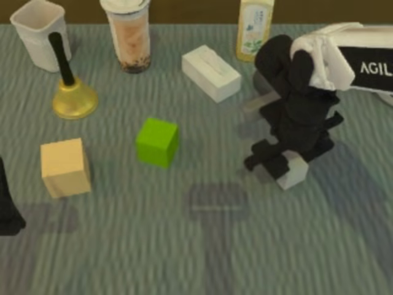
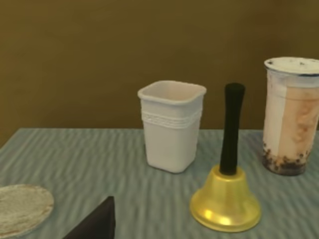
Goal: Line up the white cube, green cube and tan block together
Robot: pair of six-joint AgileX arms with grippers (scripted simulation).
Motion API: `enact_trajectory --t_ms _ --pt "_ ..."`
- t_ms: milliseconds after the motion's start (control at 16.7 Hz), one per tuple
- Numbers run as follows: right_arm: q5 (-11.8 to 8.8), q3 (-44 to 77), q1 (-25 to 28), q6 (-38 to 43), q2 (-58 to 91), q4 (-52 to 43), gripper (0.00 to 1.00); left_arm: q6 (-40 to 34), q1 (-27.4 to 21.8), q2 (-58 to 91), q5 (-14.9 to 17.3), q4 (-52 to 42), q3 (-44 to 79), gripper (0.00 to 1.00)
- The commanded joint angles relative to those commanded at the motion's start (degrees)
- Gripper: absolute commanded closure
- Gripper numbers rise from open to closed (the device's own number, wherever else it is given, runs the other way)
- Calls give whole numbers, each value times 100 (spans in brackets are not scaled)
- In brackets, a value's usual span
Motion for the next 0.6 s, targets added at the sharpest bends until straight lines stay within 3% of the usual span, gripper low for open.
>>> enact_trajectory --t_ms 240,600 --pt "-2 496 28 -9 -281 -836 100 0 0 0 0 0 0 0" --pt "-5 563 9 9 -342 -943 100 0 0 0 0 0 0 0"
